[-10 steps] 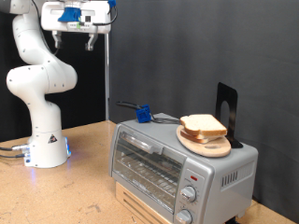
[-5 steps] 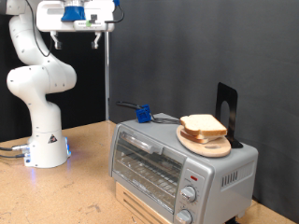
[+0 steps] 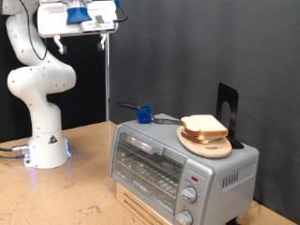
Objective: Make a piece of toast with the oven
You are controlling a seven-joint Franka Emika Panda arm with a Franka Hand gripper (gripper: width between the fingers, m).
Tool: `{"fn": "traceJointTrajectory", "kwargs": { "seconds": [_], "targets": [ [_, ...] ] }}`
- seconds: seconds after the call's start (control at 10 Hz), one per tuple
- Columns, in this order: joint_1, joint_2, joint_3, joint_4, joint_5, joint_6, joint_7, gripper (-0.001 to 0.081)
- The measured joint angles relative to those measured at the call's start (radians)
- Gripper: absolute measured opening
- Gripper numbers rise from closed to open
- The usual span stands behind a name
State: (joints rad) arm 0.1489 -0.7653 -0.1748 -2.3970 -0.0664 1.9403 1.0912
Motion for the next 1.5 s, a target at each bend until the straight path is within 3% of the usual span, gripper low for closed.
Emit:
{"fn": "traceJointTrajectory", "kwargs": {
  "seconds": [0.2,0.4,0.5,0.7,0.8,1.1,1.5],
  "targets": [
    [0.069,0.052,-0.075,0.065,0.059,-0.051,-0.218,0.0808],
    [0.122,0.141,-0.122,0.116,0.084,-0.046,-0.345,0.0808],
    [0.12,0.137,-0.122,0.113,0.084,-0.048,-0.333,0.0808],
    [0.135,0.134,-0.152,0.127,0.165,-0.178,-0.399,0.0808],
    [0.142,0.141,-0.168,0.139,0.21,-0.203,-0.406,0.0808],
    [0.142,0.218,-0.168,0.173,0.26,-0.151,-0.349,0.0808],
    [0.156,0.344,-0.165,0.211,0.267,-0.107,-0.374,0.0808]
  ]
}}
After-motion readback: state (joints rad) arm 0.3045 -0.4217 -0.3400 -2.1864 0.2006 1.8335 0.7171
